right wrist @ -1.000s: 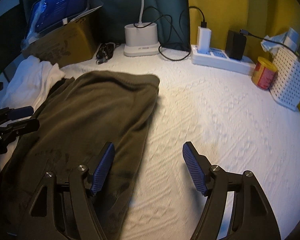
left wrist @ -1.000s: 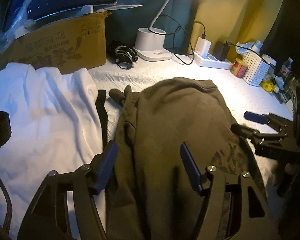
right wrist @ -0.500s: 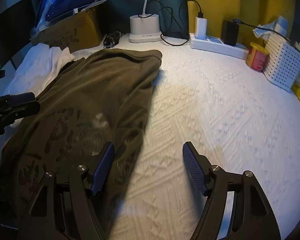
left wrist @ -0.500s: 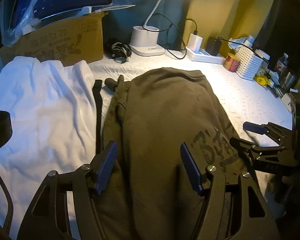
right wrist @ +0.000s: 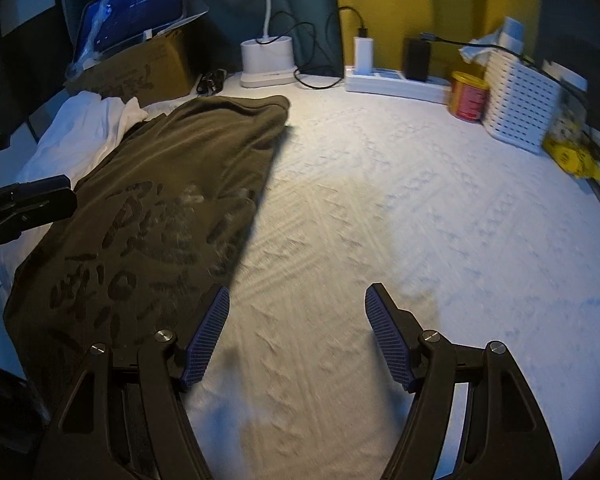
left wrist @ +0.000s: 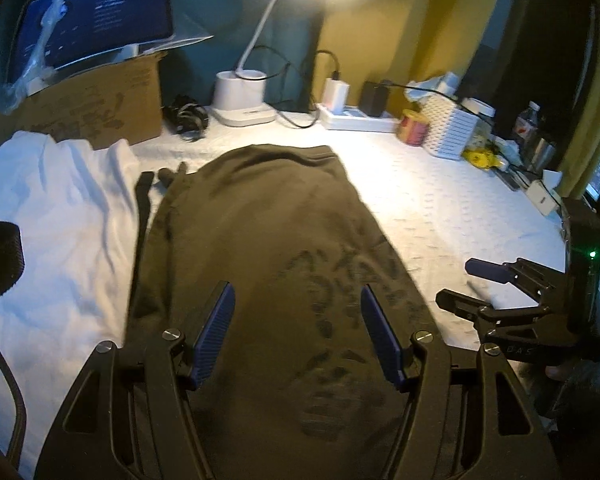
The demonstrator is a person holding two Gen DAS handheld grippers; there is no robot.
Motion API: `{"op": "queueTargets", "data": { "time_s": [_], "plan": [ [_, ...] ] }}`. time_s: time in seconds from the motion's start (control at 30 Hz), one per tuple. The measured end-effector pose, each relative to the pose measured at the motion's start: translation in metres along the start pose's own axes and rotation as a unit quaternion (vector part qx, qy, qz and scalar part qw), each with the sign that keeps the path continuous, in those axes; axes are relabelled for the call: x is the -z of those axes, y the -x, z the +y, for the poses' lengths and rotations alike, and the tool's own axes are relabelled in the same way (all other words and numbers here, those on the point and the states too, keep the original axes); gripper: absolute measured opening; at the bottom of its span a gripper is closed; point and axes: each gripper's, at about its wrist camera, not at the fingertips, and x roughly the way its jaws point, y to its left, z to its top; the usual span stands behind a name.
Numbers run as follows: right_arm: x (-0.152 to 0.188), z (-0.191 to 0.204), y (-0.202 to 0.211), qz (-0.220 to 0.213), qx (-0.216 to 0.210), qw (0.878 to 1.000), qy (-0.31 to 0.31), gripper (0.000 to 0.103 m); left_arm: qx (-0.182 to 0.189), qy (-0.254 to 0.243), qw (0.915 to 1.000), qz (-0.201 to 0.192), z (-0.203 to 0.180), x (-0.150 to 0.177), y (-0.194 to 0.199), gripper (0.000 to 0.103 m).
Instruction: Fold small clothes
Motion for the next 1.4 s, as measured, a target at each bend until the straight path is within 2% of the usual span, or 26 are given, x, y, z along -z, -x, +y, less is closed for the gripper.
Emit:
{"op": "queueTargets", "data": {
  "time_s": [0.2, 0.27, 0.3, 0.37, 0.4, 0.5, 0.63, 0.8, 0.9, 0.93, 1.4],
  "plan": [
    [0.015, -0.016, 0.021, -0.008, 0.006, 1.0, -0.023, 0.074, 0.027, -0.007, 0.9994, -0.022, -0.025, -0.002, 0.01, 0.065],
    [0.019, -0.022, 0.028, -0.011, 0.008, 0.999, -0.033, 0.074, 0.021, -0.014, 0.9992, -0.031, -0.034, -0.002, 0.014, 0.067],
    [0.02, -0.026, 0.032, -0.012, 0.01, 0.999, -0.038, 0.074, 0.016, -0.02, 0.999, -0.037, -0.039, -0.002, 0.016, 0.069],
    [0.022, -0.034, 0.04, -0.018, 0.02, 0.999, -0.046, 0.074, 0.014, -0.026, 0.9983, -0.049, -0.047, -0.003, 0.02, 0.09],
    [0.023, -0.038, 0.044, -0.02, 0.025, 0.998, -0.05, 0.074, 0.016, -0.028, 0.9979, -0.056, -0.05, -0.004, 0.022, 0.091],
    [0.024, -0.049, 0.058, -0.03, 0.039, 0.997, -0.061, 0.074, 0.018, -0.036, 0.9967, -0.071, -0.061, -0.007, 0.029, 0.091],
    [0.023, -0.063, 0.08, -0.049, 0.068, 0.994, -0.069, 0.074, 0.004, -0.046, 0.9961, -0.075, -0.071, -0.011, 0.033, 0.091],
    [0.019, -0.076, 0.115, -0.086, 0.088, 0.989, -0.079, 0.074, 0.012, -0.053, 0.9932, -0.103, -0.08, -0.016, 0.047, 0.092],
    [0.014, -0.082, 0.136, -0.104, 0.104, 0.985, -0.087, 0.074, 0.015, -0.058, 0.9909, -0.12, -0.084, -0.022, 0.056, 0.098],
    [0.013, -0.083, 0.142, -0.109, 0.106, 0.984, -0.088, 0.074, 0.015, -0.059, 0.9896, -0.13, -0.085, -0.024, 0.06, 0.101],
    [0.003, -0.084, 0.233, -0.204, 0.172, 0.961, -0.079, 0.074, 0.009, -0.107, 0.9717, -0.21, -0.108, -0.042, 0.107, 0.101]
  ]
}}
